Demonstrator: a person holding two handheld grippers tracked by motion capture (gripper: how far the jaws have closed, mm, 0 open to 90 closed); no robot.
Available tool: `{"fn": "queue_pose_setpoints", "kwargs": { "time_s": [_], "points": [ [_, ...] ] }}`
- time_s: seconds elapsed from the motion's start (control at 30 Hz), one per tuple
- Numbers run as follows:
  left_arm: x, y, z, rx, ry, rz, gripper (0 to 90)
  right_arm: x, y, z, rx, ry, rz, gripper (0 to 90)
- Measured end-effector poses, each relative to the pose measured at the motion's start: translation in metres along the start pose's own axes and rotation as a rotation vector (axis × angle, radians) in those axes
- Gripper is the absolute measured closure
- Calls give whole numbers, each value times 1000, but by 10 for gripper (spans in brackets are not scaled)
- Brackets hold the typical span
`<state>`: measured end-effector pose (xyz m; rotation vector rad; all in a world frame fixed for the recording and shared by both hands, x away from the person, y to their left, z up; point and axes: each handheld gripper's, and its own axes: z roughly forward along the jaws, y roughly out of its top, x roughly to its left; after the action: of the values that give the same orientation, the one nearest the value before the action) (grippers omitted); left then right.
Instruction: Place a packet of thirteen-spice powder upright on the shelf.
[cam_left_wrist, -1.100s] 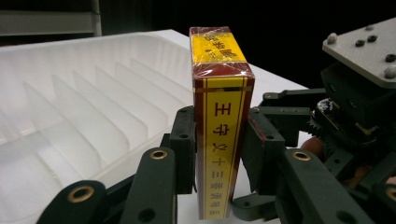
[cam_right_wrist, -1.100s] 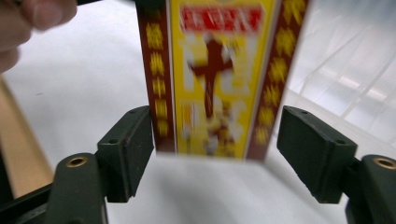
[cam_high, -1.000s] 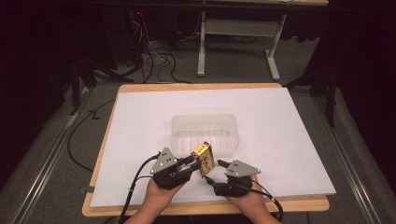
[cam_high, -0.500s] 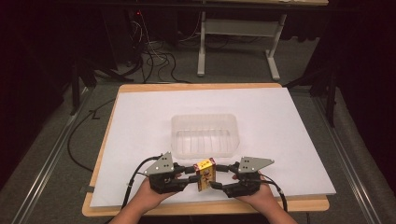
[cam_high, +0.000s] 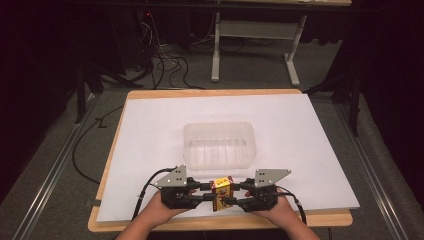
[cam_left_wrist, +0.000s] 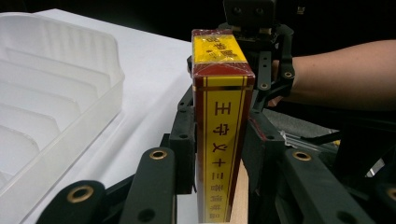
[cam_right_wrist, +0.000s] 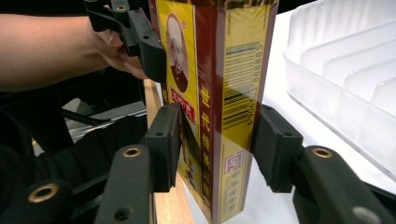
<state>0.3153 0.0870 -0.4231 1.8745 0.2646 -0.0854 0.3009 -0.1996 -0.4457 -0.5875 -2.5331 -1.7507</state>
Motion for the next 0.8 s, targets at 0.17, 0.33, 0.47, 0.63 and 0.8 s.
{"fn": "queue_pose_setpoints", "kwargs": {
  "time_s": [0.17, 0.33, 0.47, 0.63, 0.8],
  "points": [
    [4, -1, -1, -13, 38, -24, 623, 1, 1, -1, -5, 20, -21, 671],
    [3, -3, 1, 0, 94, -5, 532, 2, 2, 0, 12, 10, -30, 685],
    [5, -3, -4, -15, 169, -9, 419, 0, 3, -4, -6, -40, -24, 686],
    [10, -4, -16, -31, 283, -17, 337, -3, 4, -14, -21, -161, 6, 687],
    [15, -6, -38, -39, 369, -36, 336, -4, 8, -25, -65, -296, 58, 687]
  ]
}}
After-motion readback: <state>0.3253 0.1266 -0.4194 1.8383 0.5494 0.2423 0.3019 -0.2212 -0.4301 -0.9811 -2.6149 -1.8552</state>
